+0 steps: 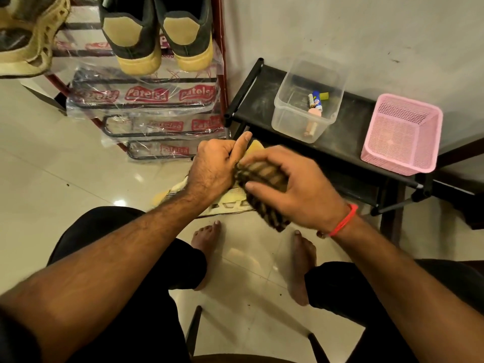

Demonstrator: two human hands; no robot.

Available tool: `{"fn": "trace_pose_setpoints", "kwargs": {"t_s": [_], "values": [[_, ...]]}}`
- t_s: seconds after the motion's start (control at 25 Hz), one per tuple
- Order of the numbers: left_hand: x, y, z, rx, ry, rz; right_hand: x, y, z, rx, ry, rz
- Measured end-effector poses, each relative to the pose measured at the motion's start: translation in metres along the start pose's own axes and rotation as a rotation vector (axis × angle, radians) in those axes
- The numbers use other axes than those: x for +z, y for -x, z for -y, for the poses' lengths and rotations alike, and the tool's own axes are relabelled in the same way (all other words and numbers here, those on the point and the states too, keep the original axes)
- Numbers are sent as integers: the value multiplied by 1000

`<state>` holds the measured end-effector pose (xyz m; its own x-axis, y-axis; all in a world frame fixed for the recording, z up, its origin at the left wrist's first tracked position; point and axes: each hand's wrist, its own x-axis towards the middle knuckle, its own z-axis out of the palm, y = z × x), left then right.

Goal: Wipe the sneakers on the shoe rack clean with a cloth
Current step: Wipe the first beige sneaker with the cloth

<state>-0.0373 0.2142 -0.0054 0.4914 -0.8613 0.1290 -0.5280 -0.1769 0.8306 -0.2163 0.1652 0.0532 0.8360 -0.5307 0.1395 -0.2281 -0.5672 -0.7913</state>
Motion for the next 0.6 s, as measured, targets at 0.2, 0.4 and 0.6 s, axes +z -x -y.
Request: {"fn": "trace_pose_setpoints", "kwargs": {"t_s": [0.2, 0.4, 0.6], "values": [[2, -2, -5, 14, -12, -16, -15, -16, -33, 54, 360, -150], [1, 1, -2, 38, 9, 39, 4, -4, -10, -188, 252, 116], [-6, -4, -9, -47, 189, 50, -29, -11, -57, 287, 23, -107]]}}
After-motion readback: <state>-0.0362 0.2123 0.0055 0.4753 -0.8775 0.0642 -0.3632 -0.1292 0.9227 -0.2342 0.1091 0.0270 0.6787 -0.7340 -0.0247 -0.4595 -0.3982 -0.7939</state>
